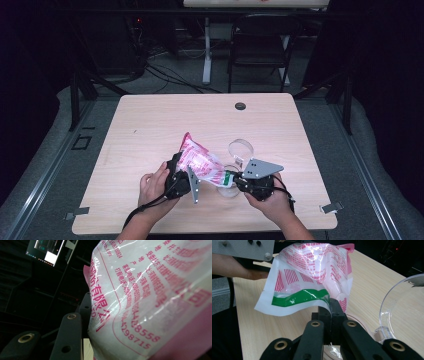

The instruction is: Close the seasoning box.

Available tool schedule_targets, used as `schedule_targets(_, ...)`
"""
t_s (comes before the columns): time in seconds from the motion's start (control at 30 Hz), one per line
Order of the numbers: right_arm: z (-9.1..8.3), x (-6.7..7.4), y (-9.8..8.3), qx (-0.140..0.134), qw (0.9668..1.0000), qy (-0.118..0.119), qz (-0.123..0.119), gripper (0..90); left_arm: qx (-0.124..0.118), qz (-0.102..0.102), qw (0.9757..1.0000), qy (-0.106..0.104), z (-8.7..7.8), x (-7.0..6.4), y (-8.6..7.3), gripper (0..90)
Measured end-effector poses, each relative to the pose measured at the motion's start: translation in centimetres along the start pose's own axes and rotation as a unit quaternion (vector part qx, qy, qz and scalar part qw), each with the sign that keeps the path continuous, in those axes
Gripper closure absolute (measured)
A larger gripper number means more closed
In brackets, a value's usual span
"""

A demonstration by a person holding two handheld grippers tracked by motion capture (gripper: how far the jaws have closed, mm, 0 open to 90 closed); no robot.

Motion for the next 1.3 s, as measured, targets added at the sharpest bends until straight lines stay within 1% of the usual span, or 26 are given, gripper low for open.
schedule_targets(0.1,0.01,0.02,-0.06,0.000,1.0000,0.002,0.001,90.0,0.001,0.007,1.0000,0.002,0.00,0.07,0.07,58.6)
schedule_targets(0.4,0.10,0.01,-0.19,0.002,1.0000,0.001,0.002,90.0,0.003,0.015,0.9998,0.009,-0.04,0.20,0.11,58.6)
schedule_targets(0.5,0.11,0.01,-0.24,0.003,1.0000,0.001,0.003,90.0,0.003,0.022,0.9997,0.009,-0.04,0.30,0.18,58.6)
schedule_targets(0.6,0.12,0.01,-0.26,0.003,1.0000,0.001,0.003,90.0,0.009,0.029,0.9995,0.009,-0.14,0.40,0.19,58.7)
schedule_targets(0.83,0.07,-0.03,-0.25,0.003,1.0000,0.000,0.004,90.0,0.009,0.044,0.9989,0.014,-0.25,0.69,0.41,58.7)
schedule_targets(1.13,0.11,-0.04,-0.26,0.002,1.0000,0.000,0.004,90.0,0.010,0.053,0.9983,0.021,-0.38,0.94,0.50,58.8)
schedule_targets(1.3,0.11,-0.01,-0.25,0.002,1.0000,0.000,0.004,90.0,0.010,0.057,0.9981,0.021,-0.41,0.90,0.50,58.8)
Point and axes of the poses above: each handheld gripper's, and its own axes: z roughly forward along the jaws, y roughly out of its top, x roughly to its left, the point moved 10 cm from there along z, roughly forward along the jaws, and after that the axes turned 12 degrees about -x, right-handed, at the moved point
